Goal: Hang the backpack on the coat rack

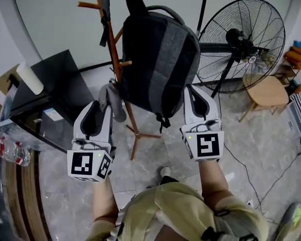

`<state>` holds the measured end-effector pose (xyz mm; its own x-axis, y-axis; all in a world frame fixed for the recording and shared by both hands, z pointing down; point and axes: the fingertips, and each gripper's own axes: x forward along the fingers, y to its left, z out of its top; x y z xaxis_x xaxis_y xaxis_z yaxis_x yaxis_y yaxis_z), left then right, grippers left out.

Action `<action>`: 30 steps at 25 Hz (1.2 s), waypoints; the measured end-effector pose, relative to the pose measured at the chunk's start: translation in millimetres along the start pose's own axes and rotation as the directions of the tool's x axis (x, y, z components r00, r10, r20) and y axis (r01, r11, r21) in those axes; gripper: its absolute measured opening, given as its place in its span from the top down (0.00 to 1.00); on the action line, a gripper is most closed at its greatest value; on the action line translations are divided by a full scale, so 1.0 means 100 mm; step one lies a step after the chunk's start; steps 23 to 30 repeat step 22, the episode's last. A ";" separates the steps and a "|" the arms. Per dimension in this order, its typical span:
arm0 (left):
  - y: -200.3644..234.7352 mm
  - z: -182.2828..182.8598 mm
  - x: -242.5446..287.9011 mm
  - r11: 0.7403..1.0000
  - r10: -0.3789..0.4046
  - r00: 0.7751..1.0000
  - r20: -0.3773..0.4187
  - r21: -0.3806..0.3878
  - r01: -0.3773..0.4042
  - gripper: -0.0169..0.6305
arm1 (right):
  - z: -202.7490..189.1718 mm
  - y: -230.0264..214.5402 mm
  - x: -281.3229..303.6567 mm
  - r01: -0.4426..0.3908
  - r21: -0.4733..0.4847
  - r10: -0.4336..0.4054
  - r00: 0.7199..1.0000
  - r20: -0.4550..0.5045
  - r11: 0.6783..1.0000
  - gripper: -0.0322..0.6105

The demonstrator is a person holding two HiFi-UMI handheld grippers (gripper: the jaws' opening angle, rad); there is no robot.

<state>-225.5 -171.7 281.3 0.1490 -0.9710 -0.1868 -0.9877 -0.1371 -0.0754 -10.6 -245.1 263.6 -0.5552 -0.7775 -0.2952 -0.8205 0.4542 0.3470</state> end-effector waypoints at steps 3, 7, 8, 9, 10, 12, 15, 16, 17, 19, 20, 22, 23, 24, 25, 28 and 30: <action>0.03 0.00 0.00 1.000 0.007 1.000 -0.008 -0.009 -0.007 0.77 | 0.01 -0.02 0.01 0.008 0.004 -0.008 1.000 0.004 1.000 0.95; 0.06 0.00 0.02 1.000 0.011 1.000 -0.016 -0.001 -0.011 0.77 | 0.01 0.00 0.02 0.006 0.003 -0.006 1.000 0.002 1.000 0.95; 0.05 -0.01 0.03 1.000 0.008 1.000 -0.018 0.003 -0.008 0.77 | 0.01 0.00 0.02 0.006 0.002 -0.006 1.000 0.000 1.000 0.95; 0.04 -0.02 0.04 1.000 0.003 1.000 -0.019 0.005 -0.003 0.77 | 0.01 0.00 0.02 0.007 0.003 -0.007 1.000 -0.001 1.000 0.95; 0.04 -0.04 0.04 1.000 -0.003 1.000 -0.018 0.007 0.003 0.77 | 0.01 0.00 0.02 0.009 0.006 -0.009 1.000 -0.003 1.000 0.95; 0.03 -0.06 0.05 1.000 -0.012 1.000 -0.018 0.004 0.012 0.77 | 0.00 -0.02 0.01 0.013 0.014 -0.013 1.000 -0.005 1.000 0.95; 0.03 -0.10 0.08 1.000 -0.016 1.000 -0.022 -0.007 0.016 0.77 | -0.01 -0.03 0.01 0.017 0.011 -0.017 1.000 -0.011 1.000 0.95; 0.04 -0.10 0.09 1.000 -0.016 1.000 -0.020 -0.011 0.016 0.77 | -0.02 -0.04 0.01 0.018 0.008 -0.017 1.000 -0.013 1.000 0.95; 0.04 -0.10 0.10 1.000 -0.015 1.000 -0.016 -0.018 0.015 0.77 | -0.03 -0.04 0.02 0.018 0.009 -0.018 1.000 -0.015 1.000 0.95; 0.05 -0.08 0.11 0.999 -0.015 1.000 -0.006 -0.034 0.014 0.77 | -0.05 -0.04 0.03 0.018 0.018 -0.017 1.000 -0.018 1.000 0.95; 0.05 -0.07 0.12 0.999 -0.016 1.000 -0.005 -0.043 0.016 0.77 | -0.06 -0.03 0.04 0.015 0.021 -0.015 1.000 -0.017 1.000 0.95; 0.04 -0.06 0.12 0.998 -0.020 1.000 -0.005 -0.060 0.019 0.77 | -0.07 -0.02 0.05 0.007 0.024 -0.007 1.000 -0.013 1.000 0.95; 0.04 -0.06 0.12 0.998 -0.020 1.000 -0.005 -0.060 0.019 0.77 | -0.07 -0.02 0.05 0.007 0.024 -0.007 1.000 -0.013 1.000 0.95; 0.04 -0.06 0.12 0.998 -0.020 1.000 -0.005 -0.060 0.019 0.77 | -0.07 -0.02 0.05 0.007 0.024 -0.007 1.000 -0.013 1.000 0.95; 0.04 -0.06 0.12 0.998 -0.020 1.000 -0.005 -0.060 0.019 0.77 | -0.07 -0.02 0.05 0.007 0.024 -0.007 1.000 -0.013 1.000 0.95; 0.04 -0.06 0.12 0.998 -0.020 1.000 -0.005 -0.060 0.019 0.77 | -0.07 -0.02 0.05 0.007 0.024 -0.007 1.000 -0.013 1.000 0.95; 0.04 -0.06 0.12 0.998 -0.020 1.000 -0.005 -0.060 0.019 0.77 | -0.07 -0.02 0.05 0.007 0.024 -0.007 1.000 -0.013 1.000 0.95</action>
